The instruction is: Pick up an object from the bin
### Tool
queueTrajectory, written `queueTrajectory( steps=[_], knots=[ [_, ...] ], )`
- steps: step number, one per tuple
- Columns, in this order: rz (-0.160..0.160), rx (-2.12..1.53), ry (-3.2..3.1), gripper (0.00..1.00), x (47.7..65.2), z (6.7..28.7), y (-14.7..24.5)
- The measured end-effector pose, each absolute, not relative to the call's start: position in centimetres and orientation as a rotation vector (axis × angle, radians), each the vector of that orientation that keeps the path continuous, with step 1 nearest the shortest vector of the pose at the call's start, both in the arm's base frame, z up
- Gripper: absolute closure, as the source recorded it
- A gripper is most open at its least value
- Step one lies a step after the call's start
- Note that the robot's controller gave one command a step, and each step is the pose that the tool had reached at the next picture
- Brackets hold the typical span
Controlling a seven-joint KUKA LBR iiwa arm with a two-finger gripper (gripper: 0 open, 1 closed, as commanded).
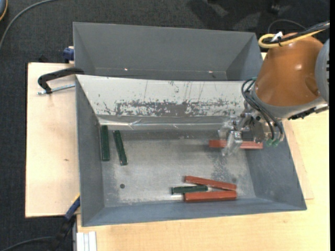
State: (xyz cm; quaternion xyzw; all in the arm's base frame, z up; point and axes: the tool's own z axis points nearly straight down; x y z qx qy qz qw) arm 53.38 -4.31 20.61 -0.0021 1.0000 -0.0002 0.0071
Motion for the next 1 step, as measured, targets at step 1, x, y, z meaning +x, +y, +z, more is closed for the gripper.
queueTrajectory(
  steps=[1],
  knots=[
    [-0.002,-0.637,3.065,1.00,51.59,30.37,-1.58]
  ],
)
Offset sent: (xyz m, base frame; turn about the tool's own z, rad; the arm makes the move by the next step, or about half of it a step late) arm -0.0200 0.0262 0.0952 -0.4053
